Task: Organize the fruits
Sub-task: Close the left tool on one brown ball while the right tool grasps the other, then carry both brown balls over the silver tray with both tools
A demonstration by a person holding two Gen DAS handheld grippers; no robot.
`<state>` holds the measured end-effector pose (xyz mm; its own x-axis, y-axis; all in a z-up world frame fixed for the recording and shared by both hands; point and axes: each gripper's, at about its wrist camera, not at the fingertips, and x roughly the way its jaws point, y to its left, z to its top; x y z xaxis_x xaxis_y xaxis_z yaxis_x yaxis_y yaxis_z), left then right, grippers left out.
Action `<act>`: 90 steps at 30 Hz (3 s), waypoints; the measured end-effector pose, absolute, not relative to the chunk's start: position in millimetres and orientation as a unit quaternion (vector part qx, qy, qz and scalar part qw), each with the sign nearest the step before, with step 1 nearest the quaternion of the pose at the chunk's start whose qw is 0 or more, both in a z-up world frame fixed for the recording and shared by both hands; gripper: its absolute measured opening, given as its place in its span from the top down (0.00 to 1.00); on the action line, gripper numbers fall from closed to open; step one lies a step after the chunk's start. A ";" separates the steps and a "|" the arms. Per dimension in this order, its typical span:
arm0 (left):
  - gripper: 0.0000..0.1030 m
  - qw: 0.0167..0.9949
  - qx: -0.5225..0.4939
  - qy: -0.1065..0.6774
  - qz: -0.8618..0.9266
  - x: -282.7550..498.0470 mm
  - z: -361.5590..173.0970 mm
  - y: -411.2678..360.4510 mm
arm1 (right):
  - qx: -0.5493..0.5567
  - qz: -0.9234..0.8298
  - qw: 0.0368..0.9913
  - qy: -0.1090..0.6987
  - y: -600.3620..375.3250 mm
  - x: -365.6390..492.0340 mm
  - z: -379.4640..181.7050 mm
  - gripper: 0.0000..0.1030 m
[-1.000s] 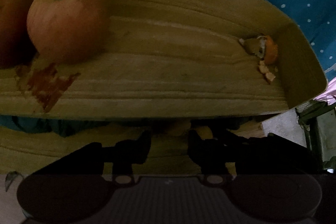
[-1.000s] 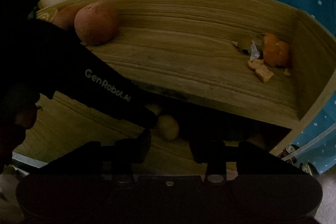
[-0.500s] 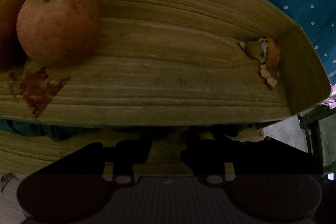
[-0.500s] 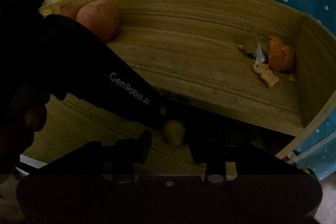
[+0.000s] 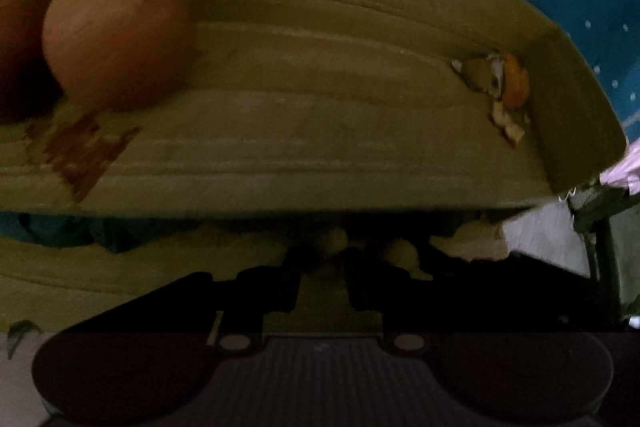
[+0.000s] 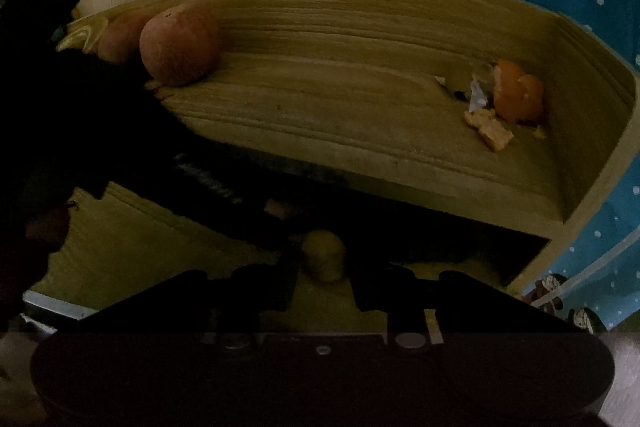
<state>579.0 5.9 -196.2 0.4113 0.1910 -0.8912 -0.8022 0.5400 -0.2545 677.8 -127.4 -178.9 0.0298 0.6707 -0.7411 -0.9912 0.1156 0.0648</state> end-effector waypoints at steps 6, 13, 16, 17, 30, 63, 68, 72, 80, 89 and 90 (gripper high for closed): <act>0.76 0.763 -0.347 0.439 0.324 567.4 -197.1 -1.1 | -0.240 0.611 0.675 0.336 -135.3 675.8 -178.4 0.73; 0.77 0.775 -0.334 0.433 0.316 562.6 -194.0 -6.9 | -0.223 0.598 0.693 0.337 -143.2 672.2 -171.0 0.73; 0.77 0.783 -0.315 0.440 0.306 558.3 -195.3 -11.5 | -0.221 0.591 0.699 0.337 -145.6 670.2 -167.8 0.73; 0.77 0.784 -0.311 0.442 0.305 560.1 -194.6 -12.4 | -0.223 0.588 0.700 0.337 -147.3 668.8 -167.4 0.73; 0.73 0.799 -0.282 0.445 0.290 572.2 -198.7 -4.5 | -0.212 0.551 0.732 0.340 -163.2 664.6 -161.1 0.72; 0.74 0.852 -0.240 0.426 0.188 528.1 -136.2 -58.6 | -0.168 0.448 0.814 0.330 -246.3 591.3 -110.2 0.72; 0.74 0.854 -0.233 0.433 0.170 529.2 -137.2 -71.8 | -0.166 0.422 0.822 0.344 -267.4 578.0 -117.7 0.72; 0.74 0.859 -0.225 0.433 0.155 530.4 -135.0 -82.9 | -0.163 0.408 0.825 0.355 -281.6 569.7 -123.2 0.72; 0.74 0.863 -0.217 0.442 0.111 527.9 -131.1 -107.2 | -0.161 0.396 0.827 0.366 -299.2 556.2 -127.5 0.72; 0.74 0.856 -0.215 0.463 0.077 530.1 -141.1 -133.8 | -0.169 0.378 0.831 0.371 -311.5 553.7 -134.0 0.72; 0.74 0.856 -0.216 0.464 0.076 530.5 -141.7 -134.9 | -0.169 0.376 0.832 0.372 -312.8 553.8 -134.5 0.72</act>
<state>530.5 -134.9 -141.7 0.5579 -0.0704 -0.8269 -0.3307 0.8950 -0.2994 553.8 -312.8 -134.5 0.4402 0.5000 -0.7458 -0.7509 0.6604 -0.0005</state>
